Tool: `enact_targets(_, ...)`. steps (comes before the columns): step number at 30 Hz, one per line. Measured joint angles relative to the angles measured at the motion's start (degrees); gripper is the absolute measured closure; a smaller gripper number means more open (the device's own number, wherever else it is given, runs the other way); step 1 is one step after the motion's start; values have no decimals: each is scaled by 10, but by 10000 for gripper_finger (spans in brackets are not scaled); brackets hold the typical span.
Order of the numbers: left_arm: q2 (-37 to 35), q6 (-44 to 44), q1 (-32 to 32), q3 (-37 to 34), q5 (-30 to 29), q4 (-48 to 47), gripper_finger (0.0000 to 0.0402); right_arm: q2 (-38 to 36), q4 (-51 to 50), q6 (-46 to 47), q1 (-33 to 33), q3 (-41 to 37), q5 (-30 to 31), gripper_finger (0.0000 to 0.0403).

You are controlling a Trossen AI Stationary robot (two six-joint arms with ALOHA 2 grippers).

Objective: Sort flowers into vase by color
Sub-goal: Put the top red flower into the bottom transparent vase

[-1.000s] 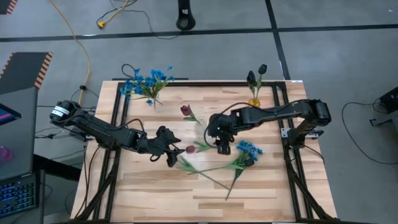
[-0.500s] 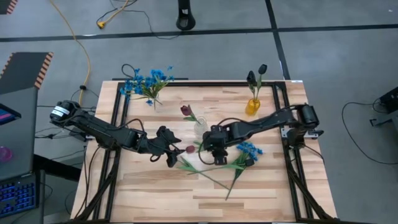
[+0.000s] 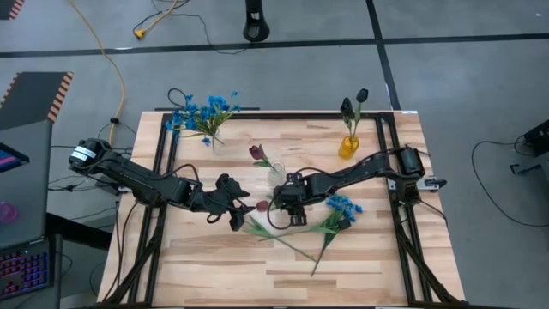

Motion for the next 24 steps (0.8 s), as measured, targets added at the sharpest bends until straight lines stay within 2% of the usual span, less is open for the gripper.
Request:
enact_targets(5, 0, 0, 0, 0, -1, 0, 160, 0, 6, -1, -15, 0, 2, 196)
enact_targets(11, 0, 0, 0, 0, -1, 0, 160, 13, 5, -1, -38, -3, -51, 196)
enact_targets(17, 0, 0, 0, 0, -2, -2, 160, 33, 18, 1, -42, -1, -56, 200)
enact_targets(20, 0, 2, 0, -1, -2, 0, 160, 32, 16, 1, -41, -1, -56, 222)
enact_targets(24, 0, 9, 0, -1, -2, 0, 160, 32, 10, 1, -42, -1, -56, 275)
